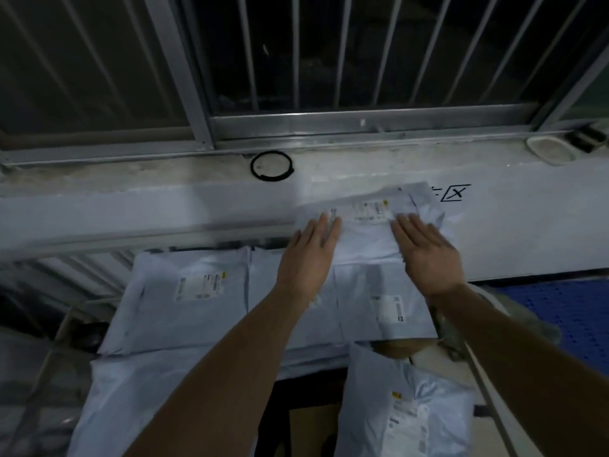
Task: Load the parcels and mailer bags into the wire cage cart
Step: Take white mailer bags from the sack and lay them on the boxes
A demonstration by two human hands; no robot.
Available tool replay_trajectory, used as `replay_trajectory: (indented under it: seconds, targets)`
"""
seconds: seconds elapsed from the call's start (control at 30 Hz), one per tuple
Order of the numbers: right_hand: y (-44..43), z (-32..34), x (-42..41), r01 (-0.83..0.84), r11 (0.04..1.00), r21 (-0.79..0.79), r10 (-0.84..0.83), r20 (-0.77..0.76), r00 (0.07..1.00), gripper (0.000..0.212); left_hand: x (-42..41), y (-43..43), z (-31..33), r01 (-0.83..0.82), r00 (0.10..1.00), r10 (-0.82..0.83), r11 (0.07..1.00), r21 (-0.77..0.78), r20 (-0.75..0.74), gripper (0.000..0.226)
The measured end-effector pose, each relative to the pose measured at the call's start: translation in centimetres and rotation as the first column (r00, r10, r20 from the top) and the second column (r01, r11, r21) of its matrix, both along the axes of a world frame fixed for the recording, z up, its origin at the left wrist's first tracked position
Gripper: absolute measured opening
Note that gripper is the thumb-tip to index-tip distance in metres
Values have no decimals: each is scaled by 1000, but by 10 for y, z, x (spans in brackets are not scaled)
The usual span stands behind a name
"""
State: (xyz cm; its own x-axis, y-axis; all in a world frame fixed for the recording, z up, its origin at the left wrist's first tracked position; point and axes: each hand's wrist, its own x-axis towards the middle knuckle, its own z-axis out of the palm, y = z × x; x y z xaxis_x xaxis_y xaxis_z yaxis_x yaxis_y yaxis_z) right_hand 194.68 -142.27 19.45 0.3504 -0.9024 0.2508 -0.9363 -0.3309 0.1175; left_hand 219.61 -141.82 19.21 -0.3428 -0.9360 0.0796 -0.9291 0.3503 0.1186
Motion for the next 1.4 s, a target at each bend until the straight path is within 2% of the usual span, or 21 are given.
replay_trajectory:
  seconds: [0.07,0.13,0.17,0.23,0.3,0.33,0.37,0.4,0.43,0.5,0.6,0.67,0.77,0.9,1.0,1.17,1.4]
  targets:
    - [-6,-31,-7,33,999,39,-34,32,999,58,-6,-15,-30,-25,1000,25,994,108,-7,80]
    - [-1,-71,-15,67,974,218,-64,-25,998,73,-9,-18,-63,-66,995,86,947,314,-51,69]
    - [7,-92,-19,88,935,342,-65,-80,995,79,-11,-14,-80,-66,997,79,898,435,-12,68]
    - [22,-123,-29,150,801,579,-27,-216,976,83,-14,-4,-109,-68,995,13,796,601,96,73]
    - [31,-144,-38,206,669,714,17,-292,956,80,-16,3,-134,-56,990,-49,731,680,134,81]
    - [35,-149,-43,205,629,750,17,-278,961,79,-18,3,-145,-39,986,-80,738,674,145,86]
    - [37,-151,-46,175,616,768,10,-230,973,78,-21,2,-152,-18,986,-91,782,624,142,87]
    - [36,-154,-50,120,643,757,18,-171,985,78,-23,2,-154,4,991,-77,845,534,113,86]
    - [32,-158,-53,65,708,703,28,-119,992,83,-25,-1,-155,25,997,-54,903,429,55,85]
    - [19,-162,-58,0,815,580,22,-31,999,88,-34,-10,-155,48,997,-29,964,261,-77,85]
    - [-6,-167,-56,118,850,513,-136,-3,991,87,-51,-26,-165,22,992,-9,994,105,-123,80]
    - [-22,-174,-42,226,851,474,-236,-40,971,82,-59,-36,-174,-3,995,14,994,113,-99,80]
    - [-42,-186,-9,298,872,389,-325,6,946,73,-73,-51,-191,-75,995,86,979,189,-51,83]
    - [-56,-218,-2,293,884,363,-318,9,948,68,-79,-58,-220,-103,991,117,975,198,-60,80]
    - [-61,-236,-9,277,901,333,-301,21,954,68,-79,-59,-239,-135,988,143,981,137,-51,81]
    - [-62,-247,-8,279,908,314,-308,46,950,68,-85,-57,-252,-159,984,161,986,44,-73,81]
    - [-57,-262,-8,259,924,281,-306,141,941,70,-87,-55,-259,-167,984,168,986,6,-57,80]
